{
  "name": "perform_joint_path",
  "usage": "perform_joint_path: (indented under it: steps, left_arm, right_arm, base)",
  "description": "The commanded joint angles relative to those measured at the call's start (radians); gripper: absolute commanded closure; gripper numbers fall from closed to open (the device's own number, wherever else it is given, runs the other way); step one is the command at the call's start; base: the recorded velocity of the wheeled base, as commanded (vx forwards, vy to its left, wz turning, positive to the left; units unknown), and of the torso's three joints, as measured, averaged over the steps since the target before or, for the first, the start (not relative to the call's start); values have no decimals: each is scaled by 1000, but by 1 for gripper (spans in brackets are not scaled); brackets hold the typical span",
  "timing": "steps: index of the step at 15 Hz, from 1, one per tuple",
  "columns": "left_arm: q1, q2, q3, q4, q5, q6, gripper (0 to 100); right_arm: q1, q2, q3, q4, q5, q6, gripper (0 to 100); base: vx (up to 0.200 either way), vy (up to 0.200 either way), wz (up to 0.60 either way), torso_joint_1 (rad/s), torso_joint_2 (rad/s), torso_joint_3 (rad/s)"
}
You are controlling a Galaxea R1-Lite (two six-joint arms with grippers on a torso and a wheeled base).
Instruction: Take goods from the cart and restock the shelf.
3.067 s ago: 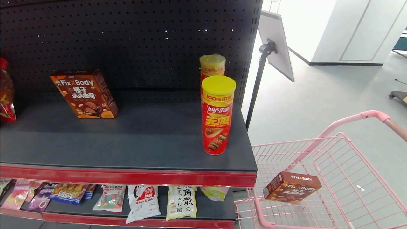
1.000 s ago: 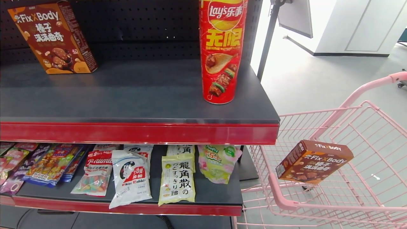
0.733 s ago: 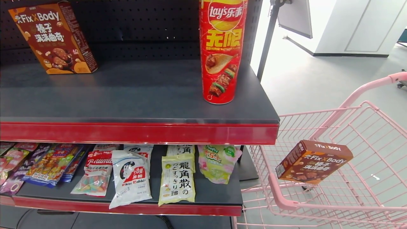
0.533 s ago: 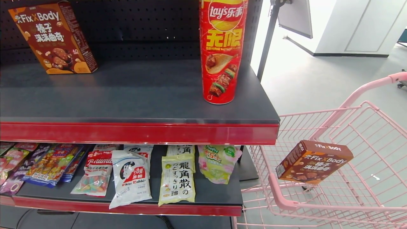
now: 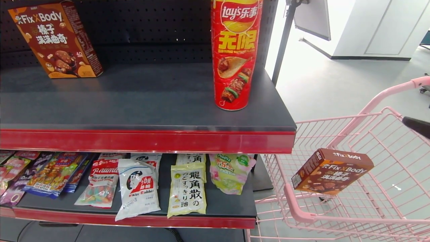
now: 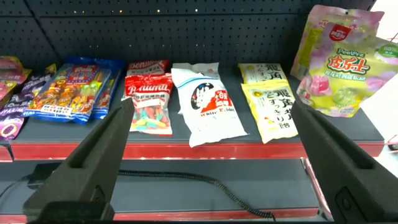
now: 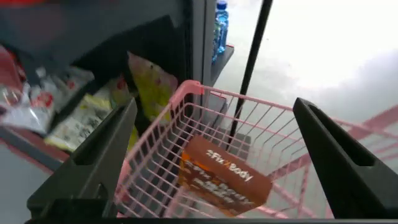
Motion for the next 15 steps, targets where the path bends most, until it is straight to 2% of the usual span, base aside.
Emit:
perform_joint_path:
  steps: [1, 3, 4, 6, 8, 10, 13, 15]
  left_arm:
    - [0, 0, 0, 0, 0, 0, 0]
    - [0, 0, 0, 0, 0, 0, 0]
    - [0, 0, 0, 0, 0, 0, 0]
    - [0, 0, 0, 0, 0, 0, 0]
    - [0, 0, 0, 0, 0, 0, 0]
    - [0, 0, 0, 0, 0, 0, 0]
    - [0, 0, 0, 0, 0, 0, 0]
    - [0, 0, 0, 0, 0, 0, 0]
  right_arm:
    - [-147, 247, 40, -86, 250, -266, 0]
    - [-160, 324, 22, -107, 300, -347, 0]
    - [-191, 396, 11, -165, 312, -435, 0]
    - [-257, 479, -10, -175, 333, -525, 0]
    - [-360, 534, -22, -175, 376, -560, 0]
    - [-423, 565, -13, -175, 451, -565, 0]
    - [-438, 638, 17, -175, 550, -659, 0]
    - [-441, 666, 48, -175, 551, -685, 0]
  base:
    - [0, 0, 0, 0, 0, 0]
    - [0, 0, 0, 0, 0, 0]
    - [0, 0, 0, 0, 0, 0]
    - [0, 0, 0, 0, 0, 0]
    - [0, 0, 0, 0, 0, 0]
    - [0, 0, 0, 0, 0, 0]
    - [0, 0, 0, 0, 0, 0]
    - [0, 0, 0, 0, 0, 0]
